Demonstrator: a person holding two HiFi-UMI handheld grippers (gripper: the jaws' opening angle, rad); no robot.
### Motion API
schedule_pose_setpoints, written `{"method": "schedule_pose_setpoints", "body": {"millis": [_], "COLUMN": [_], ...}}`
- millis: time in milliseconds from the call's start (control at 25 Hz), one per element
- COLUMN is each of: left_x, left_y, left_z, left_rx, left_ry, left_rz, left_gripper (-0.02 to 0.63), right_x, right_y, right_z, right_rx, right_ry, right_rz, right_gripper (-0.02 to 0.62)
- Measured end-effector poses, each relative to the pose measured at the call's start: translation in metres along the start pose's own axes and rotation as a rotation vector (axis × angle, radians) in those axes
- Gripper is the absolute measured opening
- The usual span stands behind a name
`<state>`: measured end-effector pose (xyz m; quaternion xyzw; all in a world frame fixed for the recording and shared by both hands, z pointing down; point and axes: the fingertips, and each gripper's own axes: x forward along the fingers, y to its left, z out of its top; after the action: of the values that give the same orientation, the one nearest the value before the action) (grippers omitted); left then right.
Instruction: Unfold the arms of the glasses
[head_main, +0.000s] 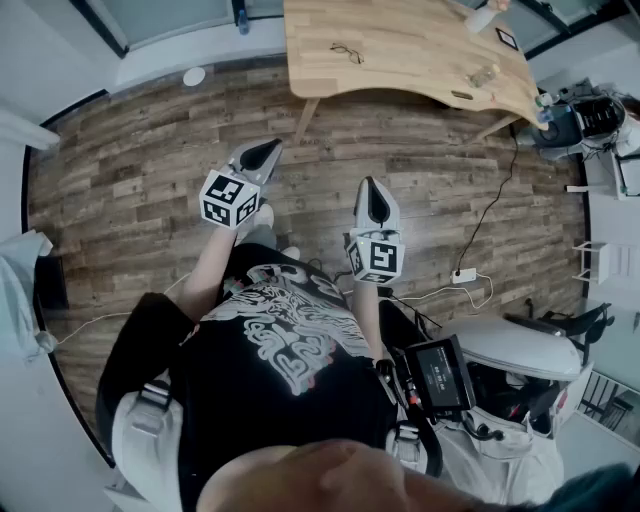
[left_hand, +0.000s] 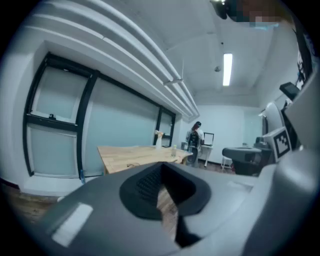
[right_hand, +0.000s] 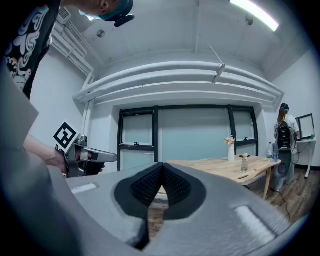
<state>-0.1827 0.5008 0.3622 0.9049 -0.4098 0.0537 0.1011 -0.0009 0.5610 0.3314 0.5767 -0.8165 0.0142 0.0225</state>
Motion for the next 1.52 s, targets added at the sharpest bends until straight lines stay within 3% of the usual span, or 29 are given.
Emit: {"method": "schedule_pose_setpoints", "body": {"millis": [440,640,760,880,1160,1520], "left_x": [-0.01,0.006,0.02,0.035,0.096,0.212], "left_y": [0.006,-0.001,0.0,0.007,0.059,0.159], "left_z": [0.008,0.01,0.01,0.01,0.007,0.035], "left_rx": [0.023,0.068,0.118,0.112,0.081,0.087], "left_ry": [-0.066,-0.053,-0.052,-0.061,-0.028,-0.002], "left_rz": [0.103,0.042,0.042,0.037,0.063,0.055], "left_gripper": [-0.011,-0.011,-0.011,-0.011,-0.011,-0.011], "right_x": [-0.018,-0.01,0.0,0.014,0.084,0.225], "right_y": [-0.011,-0.018,-0.021,-0.026,-0.054,-0.114], "right_z": [-0.01,-0.01,-0.014,-0.023,-0.034,-0.045], "right_rx": [0.015,0.023,0.034,0.034,0.016,0.035], "right_ry": [0.01,0.012,0.017,0.034,0.071,0.135], "right_rz": [-0.011,0.015,0.039,0.04,0.03,0.0], "right_gripper": [-0.003,-0.002,-0.002,-0.002,-0.002,-0.002]}}
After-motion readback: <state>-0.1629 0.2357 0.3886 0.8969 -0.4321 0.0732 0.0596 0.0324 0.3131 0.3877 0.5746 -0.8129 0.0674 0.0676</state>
